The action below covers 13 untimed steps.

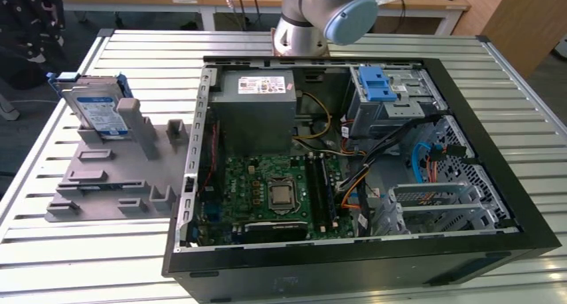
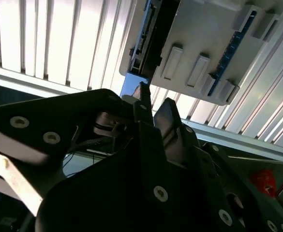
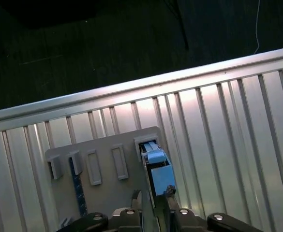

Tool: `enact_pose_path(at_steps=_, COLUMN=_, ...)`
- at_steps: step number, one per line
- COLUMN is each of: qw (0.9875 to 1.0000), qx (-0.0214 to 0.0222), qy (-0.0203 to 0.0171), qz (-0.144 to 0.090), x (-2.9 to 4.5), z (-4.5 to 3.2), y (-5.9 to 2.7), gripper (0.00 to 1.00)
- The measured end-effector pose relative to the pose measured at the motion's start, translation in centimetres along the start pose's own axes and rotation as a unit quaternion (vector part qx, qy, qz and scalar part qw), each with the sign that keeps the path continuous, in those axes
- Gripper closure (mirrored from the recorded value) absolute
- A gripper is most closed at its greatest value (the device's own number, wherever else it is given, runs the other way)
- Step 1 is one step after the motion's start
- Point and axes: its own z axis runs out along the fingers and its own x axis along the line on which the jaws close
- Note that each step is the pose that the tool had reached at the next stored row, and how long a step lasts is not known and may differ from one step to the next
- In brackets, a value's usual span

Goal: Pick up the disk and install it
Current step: 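Pick up the disk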

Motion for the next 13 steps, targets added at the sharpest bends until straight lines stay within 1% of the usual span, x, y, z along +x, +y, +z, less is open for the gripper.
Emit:
enact_pose_path(at_steps=1, qw=1.0000, qx=0.0000, qy=0.0000, qz=-0.004, x=-0.06, z=0.03, y=0.01, gripper=0.65)
enact_pose_path(at_steps=2, qw=1.0000, qx=-0.0001, qy=0.0000, qz=-0.006, x=-0.14, z=0.07, y=0.03, gripper=0.65)
enact_pose_path(at_steps=4, qw=0.9999, qx=-0.0002, qy=0.0000, qz=-0.012, x=-0.29, z=0.17, y=0.07, gripper=0.53)
enact_pose_path(at_steps=5, qw=0.9999, qx=-0.0002, qy=0.0001, qz=-0.016, x=-0.30, z=0.24, y=0.07, gripper=0.53)
enact_pose_path(at_steps=6, qw=0.9998, qx=-0.0004, qy=0.0001, qz=-0.021, x=-0.30, z=0.31, y=0.06, gripper=0.47)
enact_pose_path(at_steps=7, qw=0.9996, qx=-0.0005, qy=0.0002, qz=-0.028, x=-0.30, z=0.38, y=0.07, gripper=0.47)
enact_pose_path(at_steps=8, qw=0.9993, qx=-0.0007, qy=0.0003, qz=-0.037, x=-0.30, z=0.45, y=0.07, gripper=0.41)
enact_pose_path(at_steps=10, qw=0.9985, qx=-0.0011, qy=0.0004, qz=-0.055, x=-0.30, z=0.59, y=0.07, gripper=0.41)
enact_pose_path(at_steps=12, qw=0.9973, qx=-0.0015, qy=0.0005, qz=-0.073, x=-0.30, z=0.74, y=0.07, gripper=0.41)
enact_pose_path(at_steps=13, qw=0.9969, qx=-0.0016, qy=0.0005, qz=-0.079, x=-0.30, z=0.82, y=0.07, gripper=0.41)
